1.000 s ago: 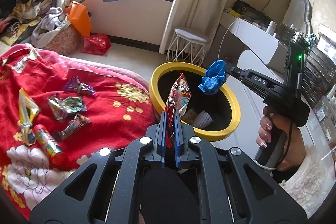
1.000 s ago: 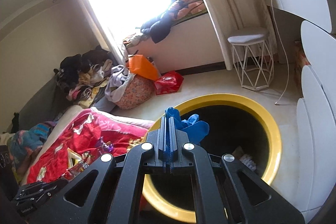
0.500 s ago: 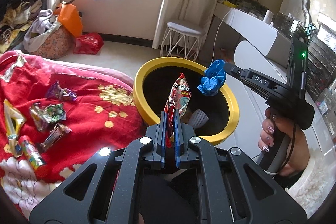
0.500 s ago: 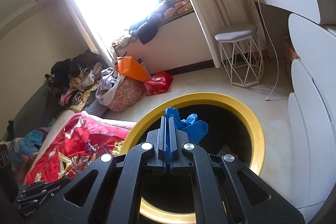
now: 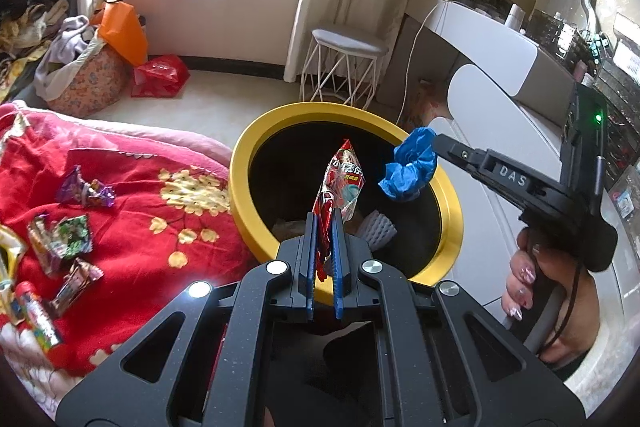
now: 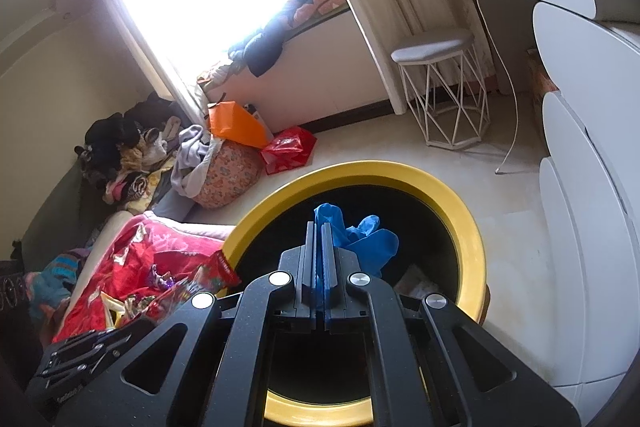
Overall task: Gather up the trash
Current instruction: 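Open both tools over the bin to drop the wrapper and glove, then move both open tools back over the bedspread, then grasp the yellow snack bag with the left tool while the right tool grasps the red can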
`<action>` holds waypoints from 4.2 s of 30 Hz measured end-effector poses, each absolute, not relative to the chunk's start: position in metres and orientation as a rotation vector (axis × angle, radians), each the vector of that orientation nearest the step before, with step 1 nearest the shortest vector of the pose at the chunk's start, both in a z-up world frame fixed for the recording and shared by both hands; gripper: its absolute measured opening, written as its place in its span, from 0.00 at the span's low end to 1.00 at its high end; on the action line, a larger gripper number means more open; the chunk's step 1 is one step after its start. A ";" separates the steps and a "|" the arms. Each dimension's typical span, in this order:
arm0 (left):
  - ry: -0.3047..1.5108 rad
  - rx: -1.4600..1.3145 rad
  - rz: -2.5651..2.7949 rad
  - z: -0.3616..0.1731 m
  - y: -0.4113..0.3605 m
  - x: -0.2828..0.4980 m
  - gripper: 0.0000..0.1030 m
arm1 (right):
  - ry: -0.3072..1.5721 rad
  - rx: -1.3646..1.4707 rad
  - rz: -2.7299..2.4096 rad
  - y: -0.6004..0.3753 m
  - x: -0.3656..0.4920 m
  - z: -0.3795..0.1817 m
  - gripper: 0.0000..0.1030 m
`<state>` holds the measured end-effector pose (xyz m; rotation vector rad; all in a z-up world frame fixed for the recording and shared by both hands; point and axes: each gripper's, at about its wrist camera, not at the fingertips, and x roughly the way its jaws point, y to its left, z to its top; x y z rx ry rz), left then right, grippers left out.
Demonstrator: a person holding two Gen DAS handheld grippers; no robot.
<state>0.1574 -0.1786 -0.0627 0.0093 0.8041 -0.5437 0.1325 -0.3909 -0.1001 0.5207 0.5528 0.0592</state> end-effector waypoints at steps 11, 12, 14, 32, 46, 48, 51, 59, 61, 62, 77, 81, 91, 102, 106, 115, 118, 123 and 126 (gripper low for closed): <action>0.813 -0.036 -0.488 -0.069 -0.177 0.174 0.46 | 0.594 0.558 0.034 -0.396 0.136 -0.114 0.36; 0.804 -0.054 -0.485 -0.068 -0.172 0.172 0.47 | 0.590 0.560 0.031 -0.396 0.136 -0.113 0.39; 0.783 -0.067 -0.475 -0.064 -0.165 0.169 0.57 | 0.588 0.543 0.023 -0.394 0.136 -0.113 0.39; 0.660 -0.123 -0.363 -0.038 -0.107 0.138 0.89 | 0.510 0.392 0.064 -0.346 0.126 -0.084 0.59; 0.588 -0.175 -0.283 -0.022 -0.065 0.128 0.89 | 0.465 0.302 0.204 -0.296 0.118 -0.061 0.63; 0.583 -0.177 -0.274 -0.021 -0.060 0.127 0.89 | 0.465 0.292 0.224 -0.289 0.118 -0.059 0.64; 0.576 -0.183 -0.258 -0.020 -0.052 0.126 0.89 | 0.471 0.274 0.259 -0.277 0.116 -0.059 0.64; 0.562 -0.198 -0.214 -0.018 -0.029 0.123 0.89 | 0.494 0.229 0.344 -0.241 0.113 -0.057 0.65; 0.559 -0.200 -0.202 -0.017 -0.022 0.123 0.89 | 0.500 0.215 0.369 -0.231 0.112 -0.058 0.65; 0.557 -0.202 -0.194 -0.017 -0.018 0.122 0.89 | 0.503 0.209 0.378 -0.227 0.112 -0.058 0.65; 0.554 -0.267 -0.068 -0.018 0.050 0.117 0.89 | 0.580 0.137 0.511 -0.172 0.109 -0.070 0.65; 0.548 -0.281 -0.038 -0.017 0.066 0.114 0.89 | 0.604 0.121 0.536 -0.158 0.112 -0.074 0.65; 0.618 -0.332 0.026 -0.034 0.106 0.117 0.88 | 0.690 0.091 0.616 -0.123 0.118 -0.091 0.65; 0.730 -0.376 0.006 -0.059 0.123 0.123 0.47 | 0.785 0.015 0.705 -0.075 0.125 -0.109 0.64; 0.767 -0.371 -0.011 -0.068 0.119 0.126 0.37 | 0.815 -0.003 0.717 -0.063 0.131 -0.115 0.60; 0.820 -0.353 -0.023 -0.082 0.112 0.134 0.26 | 0.898 0.001 0.731 -0.051 0.150 -0.131 0.50; 0.840 -0.350 -0.029 -0.087 0.110 0.137 0.24 | 0.918 0.009 0.737 -0.048 0.154 -0.135 0.49; 0.853 -0.346 -0.033 -0.090 0.109 0.140 0.24 | 0.934 0.006 0.753 -0.042 0.156 -0.138 0.45; 0.862 -0.345 -0.028 -0.093 0.108 0.144 0.24 | 0.947 0.008 0.759 -0.038 0.158 -0.140 0.41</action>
